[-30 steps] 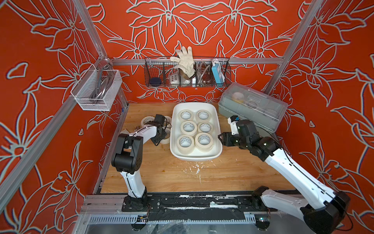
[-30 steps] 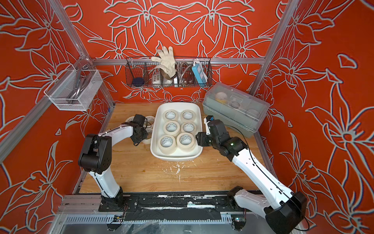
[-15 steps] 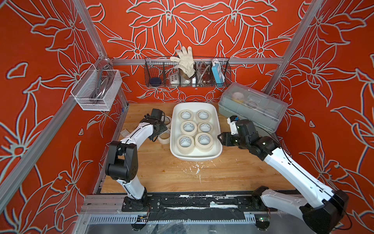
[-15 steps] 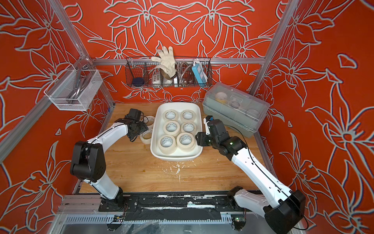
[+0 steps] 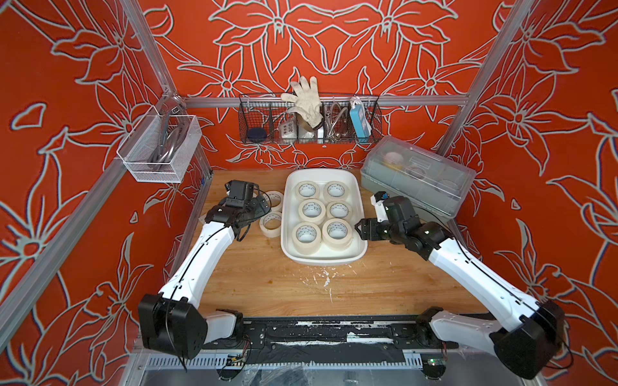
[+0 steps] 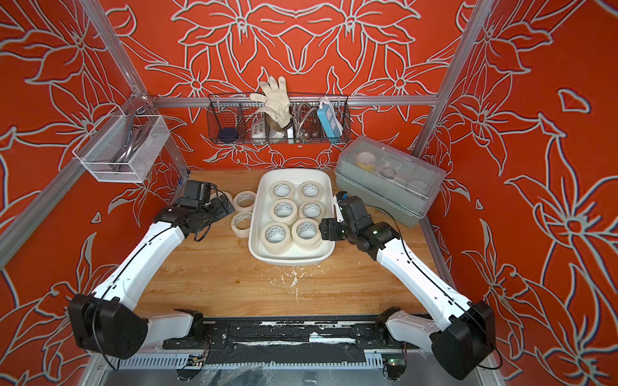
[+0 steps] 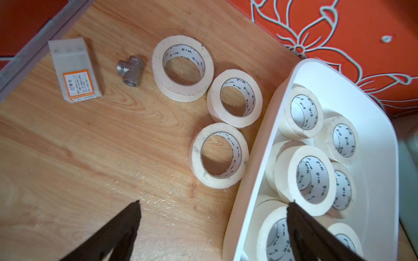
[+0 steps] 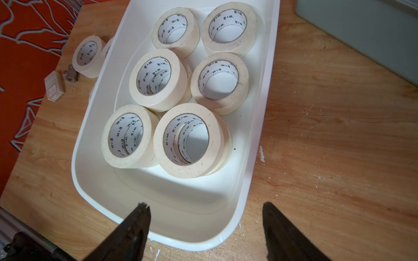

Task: Take out the art tape in the storage box
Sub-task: Pick up the art tape from the storage box.

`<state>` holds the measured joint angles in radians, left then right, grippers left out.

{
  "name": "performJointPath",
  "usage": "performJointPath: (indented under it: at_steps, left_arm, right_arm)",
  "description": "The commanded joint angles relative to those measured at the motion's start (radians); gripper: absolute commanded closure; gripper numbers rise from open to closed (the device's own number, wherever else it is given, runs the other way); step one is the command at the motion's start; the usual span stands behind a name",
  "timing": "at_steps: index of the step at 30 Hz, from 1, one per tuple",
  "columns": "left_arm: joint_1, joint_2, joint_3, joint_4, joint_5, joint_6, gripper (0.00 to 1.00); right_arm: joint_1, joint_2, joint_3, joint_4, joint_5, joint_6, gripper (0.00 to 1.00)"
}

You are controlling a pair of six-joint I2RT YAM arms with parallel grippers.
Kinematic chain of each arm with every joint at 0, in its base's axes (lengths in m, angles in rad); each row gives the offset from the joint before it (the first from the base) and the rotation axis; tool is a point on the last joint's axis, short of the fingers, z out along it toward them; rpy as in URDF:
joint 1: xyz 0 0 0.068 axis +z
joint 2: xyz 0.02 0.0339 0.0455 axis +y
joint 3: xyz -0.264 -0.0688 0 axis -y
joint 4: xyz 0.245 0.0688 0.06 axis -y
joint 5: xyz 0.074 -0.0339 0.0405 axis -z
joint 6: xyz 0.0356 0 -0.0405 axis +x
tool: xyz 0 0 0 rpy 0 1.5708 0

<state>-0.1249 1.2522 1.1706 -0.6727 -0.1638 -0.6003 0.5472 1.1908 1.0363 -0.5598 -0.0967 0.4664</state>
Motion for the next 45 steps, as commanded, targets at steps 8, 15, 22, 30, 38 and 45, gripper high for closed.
performJointPath:
  at_steps: [8, 15, 22, 30, 38, 45]
  left_arm:
    - [0.003, -0.150, -0.023, -0.132, 0.004, 0.064, 0.01]
    - [0.003, -0.194, -0.005, -0.188, 0.050, 0.094, 0.01]
    - [0.002, -0.211, 0.000, -0.212, 0.078, 0.113, 0.01]
    - [0.003, -0.198, -0.003, -0.217, 0.121, 0.114, 0.01]
    - [0.003, -0.191, -0.005, -0.214, 0.134, 0.118, 0.01]
    - [0.002, -0.188, -0.005, -0.214, 0.151, 0.115, 0.01]
  right_arm:
    - [-0.007, 0.213, 0.187, 0.015, -0.067, -0.040, 0.08]
    - [-0.007, 0.421, 0.384, -0.088, -0.148, -0.057, 0.08]
    - [-0.006, 0.565, 0.486, -0.085, -0.176, -0.043, 0.07]
    - [0.005, 0.705, 0.617, -0.126, -0.132, -0.036, 0.08]
    - [0.034, 0.862, 0.786, -0.193, -0.064, -0.044, 0.14]
    - [0.061, 0.966, 0.873, -0.211, -0.003, -0.043, 0.20]
